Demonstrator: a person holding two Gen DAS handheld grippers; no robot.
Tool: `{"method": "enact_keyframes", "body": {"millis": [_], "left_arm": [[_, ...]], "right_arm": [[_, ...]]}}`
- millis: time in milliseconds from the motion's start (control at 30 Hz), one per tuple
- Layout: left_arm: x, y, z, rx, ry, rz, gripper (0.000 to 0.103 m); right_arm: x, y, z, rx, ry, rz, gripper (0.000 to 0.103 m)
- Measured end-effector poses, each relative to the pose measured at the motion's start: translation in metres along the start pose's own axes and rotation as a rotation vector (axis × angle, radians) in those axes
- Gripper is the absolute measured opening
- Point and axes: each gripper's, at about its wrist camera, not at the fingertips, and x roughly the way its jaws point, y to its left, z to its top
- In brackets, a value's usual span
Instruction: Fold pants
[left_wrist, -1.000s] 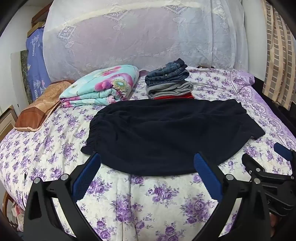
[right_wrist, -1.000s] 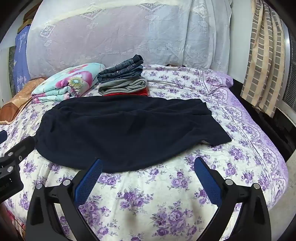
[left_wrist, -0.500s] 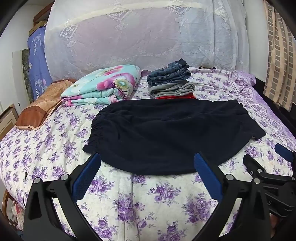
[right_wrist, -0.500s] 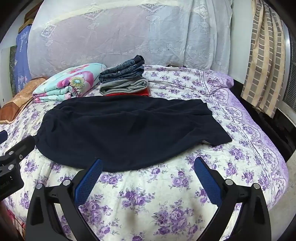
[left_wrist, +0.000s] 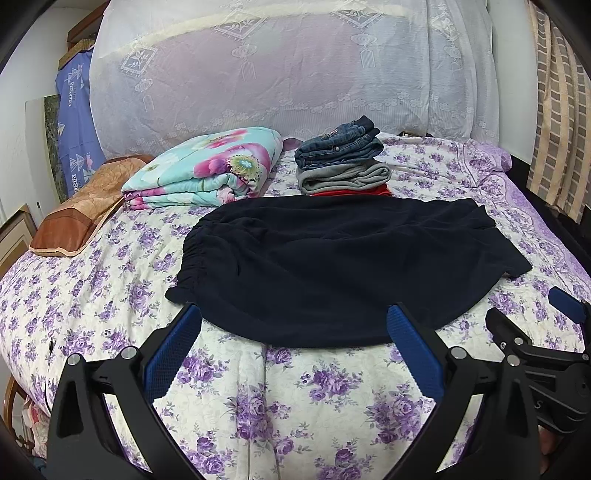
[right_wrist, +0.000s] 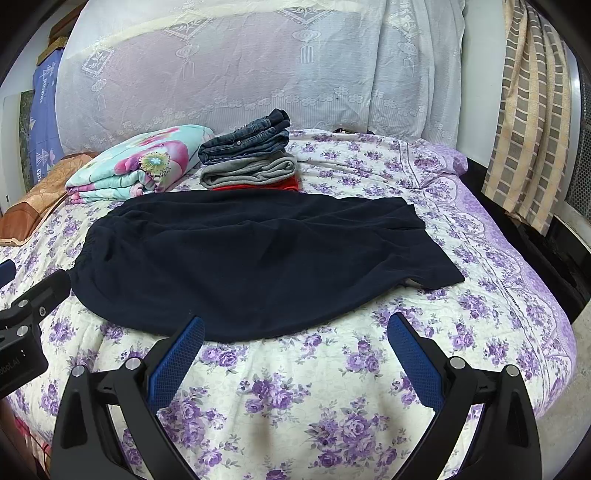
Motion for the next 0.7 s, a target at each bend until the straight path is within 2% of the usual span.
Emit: {"method": "enact_keyframes", "body": {"millis": [700], "left_arm": [[0.0006,0.0000,-0.0002,-0.003,0.002,0.000,0.098]], "right_arm": [[0.0011,0.0022,-0.0010,-0.002,0.001,-0.001,0.100]]}}
